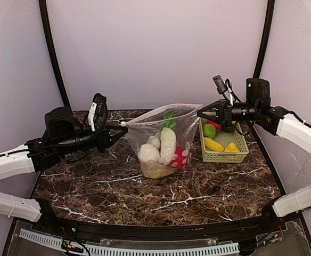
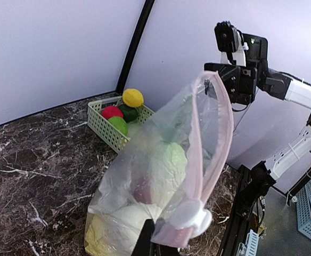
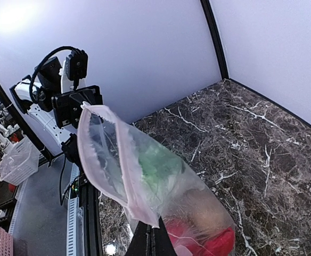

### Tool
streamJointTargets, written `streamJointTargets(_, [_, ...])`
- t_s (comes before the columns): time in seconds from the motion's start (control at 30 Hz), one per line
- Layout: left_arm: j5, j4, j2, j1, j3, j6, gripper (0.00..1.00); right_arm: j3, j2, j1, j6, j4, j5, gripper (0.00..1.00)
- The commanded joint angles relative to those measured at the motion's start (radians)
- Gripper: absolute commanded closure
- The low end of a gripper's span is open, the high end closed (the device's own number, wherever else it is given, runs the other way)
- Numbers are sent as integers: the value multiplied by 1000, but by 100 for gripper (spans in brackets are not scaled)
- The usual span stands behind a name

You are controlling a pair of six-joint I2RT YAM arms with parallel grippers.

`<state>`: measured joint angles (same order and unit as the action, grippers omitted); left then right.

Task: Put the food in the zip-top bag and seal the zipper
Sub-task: Adjust the zipper food storage bag at the center of the board, then zip the zipper on the zipper food storage bag.

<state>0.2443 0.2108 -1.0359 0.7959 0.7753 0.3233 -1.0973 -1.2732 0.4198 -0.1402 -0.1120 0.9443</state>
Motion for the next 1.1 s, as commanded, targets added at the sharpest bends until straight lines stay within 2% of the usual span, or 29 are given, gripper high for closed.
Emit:
streamJointTargets(0.0, [-46,-22,123,-12,28,40,99,29,166,54,-23,-16,-83,100])
streamJointTargets(0.23, [96,-49,75,-12,55,73,99,143,285,204,-83,-75,-233,100])
streamJointTargets(0.4, [107,-36,83,-13,-28,63,99,295,375,218,-166,-61,-317,100])
streamJointTargets(0.57, [168,54,86,-13,-115,97,99,378,447,217,-229,-65,-431,100])
streamJointTargets(0.6, [176,64,86,-13,-131,101,99,375,460,217,-228,-75,-440,95])
streamJointTargets(0.7, [225,87,93,-12,-145,96,99,303,474,219,-184,-174,-476,59])
streamJointTargets(0.77, [248,92,104,-13,-148,92,99,229,472,219,-145,-237,-487,47])
streamJointTargets(0.9, [266,84,119,-13,-142,89,99,78,427,253,-74,-303,-488,39])
streamJointTargets(1.07, [287,58,103,-13,-123,100,99,-75,289,406,1,-342,-573,41])
